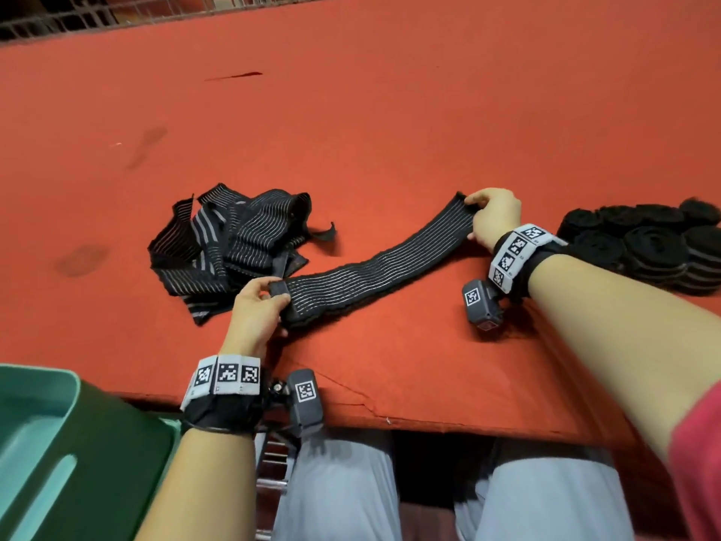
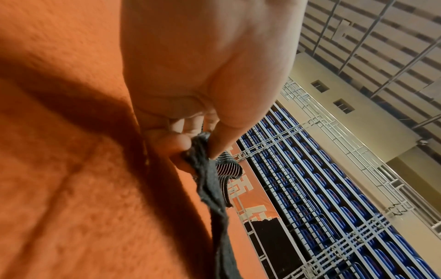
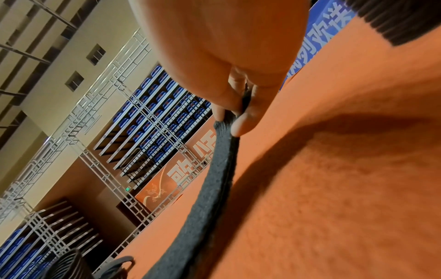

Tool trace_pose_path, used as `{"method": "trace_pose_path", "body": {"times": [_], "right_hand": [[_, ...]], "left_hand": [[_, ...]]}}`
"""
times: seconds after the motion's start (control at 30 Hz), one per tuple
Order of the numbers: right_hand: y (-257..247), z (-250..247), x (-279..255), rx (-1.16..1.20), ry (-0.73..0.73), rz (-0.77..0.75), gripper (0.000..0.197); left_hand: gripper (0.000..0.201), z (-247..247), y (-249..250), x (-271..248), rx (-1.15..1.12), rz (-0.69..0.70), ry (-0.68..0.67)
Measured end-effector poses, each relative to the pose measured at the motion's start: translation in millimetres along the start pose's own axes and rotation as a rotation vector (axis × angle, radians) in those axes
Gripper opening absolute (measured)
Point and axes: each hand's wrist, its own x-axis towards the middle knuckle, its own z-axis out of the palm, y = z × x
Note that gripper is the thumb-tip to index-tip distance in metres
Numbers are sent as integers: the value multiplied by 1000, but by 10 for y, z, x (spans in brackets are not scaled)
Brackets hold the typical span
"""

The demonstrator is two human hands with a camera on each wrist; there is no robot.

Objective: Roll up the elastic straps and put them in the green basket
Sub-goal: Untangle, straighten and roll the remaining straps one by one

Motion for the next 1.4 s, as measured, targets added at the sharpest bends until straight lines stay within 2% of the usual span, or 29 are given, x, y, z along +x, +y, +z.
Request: {"method": "trace_pose_path", "body": {"times": [0.13, 0.3, 0.43, 0.57, 0.67, 0.87, 1.07, 1.17, 1.3, 1.4], "right_hand": [[-10, 105, 136, -33, 5, -32, 45], [11, 194, 215, -32, 12, -23, 45], [-61, 169, 182, -77, -26, -44, 34], [-157, 125, 79, -95, -112, -23, 47], [-256, 72, -60, -113, -131, -70, 45], [-496, 7, -542, -92, -241, -188, 38], [-509, -41, -1349, -100, -417, -293, 24], [-379, -98, -1753, -79, -529, -265, 16], [-161, -140, -2206, -28, -603, -180, 13], [-87, -192, -2439, -50, -600, -224, 13]], "left_hand": [[10, 62, -9, 1, -6, -27, 26], [8, 64, -28, -4, 33, -66, -1], [10, 54, 5, -28, 110, -80, -62], [16, 8, 12, -36, 162, -76, -114], [23, -46, 17, -81, 147, -56, -222], [17, -39, 71, -359, 21, -79, -318], [11, 86, 59, -776, -66, -116, -373], [9, 176, -5, -983, -101, -116, -374], [11, 317, -79, -1251, -132, -103, -389], [13, 441, -124, -1405, -129, -93, -411]]}}
